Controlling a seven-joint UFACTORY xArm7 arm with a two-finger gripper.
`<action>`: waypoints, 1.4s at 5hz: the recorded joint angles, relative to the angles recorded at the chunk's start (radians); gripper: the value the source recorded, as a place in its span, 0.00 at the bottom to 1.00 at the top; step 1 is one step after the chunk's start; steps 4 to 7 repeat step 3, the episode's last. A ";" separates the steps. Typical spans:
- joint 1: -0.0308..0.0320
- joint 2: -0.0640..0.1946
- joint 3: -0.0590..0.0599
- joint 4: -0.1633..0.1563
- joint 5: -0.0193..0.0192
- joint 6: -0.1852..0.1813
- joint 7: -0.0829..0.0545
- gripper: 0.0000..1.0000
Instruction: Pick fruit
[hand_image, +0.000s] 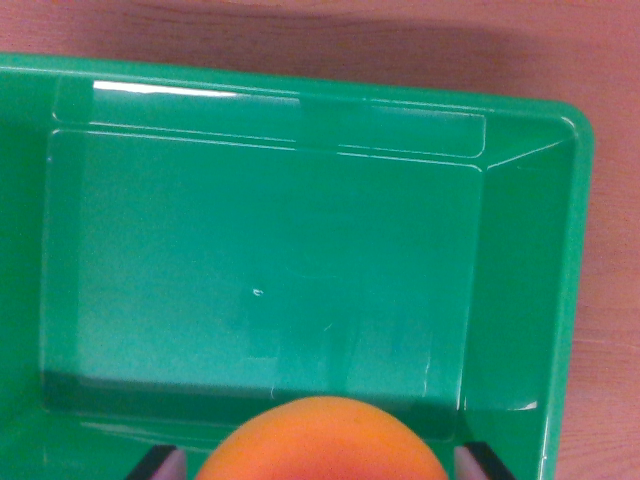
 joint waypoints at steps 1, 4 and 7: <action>0.0001 -0.003 0.000 0.007 -0.0002 0.011 0.000 1.00; 0.0002 -0.005 0.000 0.010 -0.0003 0.015 0.000 1.00; 0.0002 -0.005 0.000 0.010 -0.0003 0.015 0.000 1.00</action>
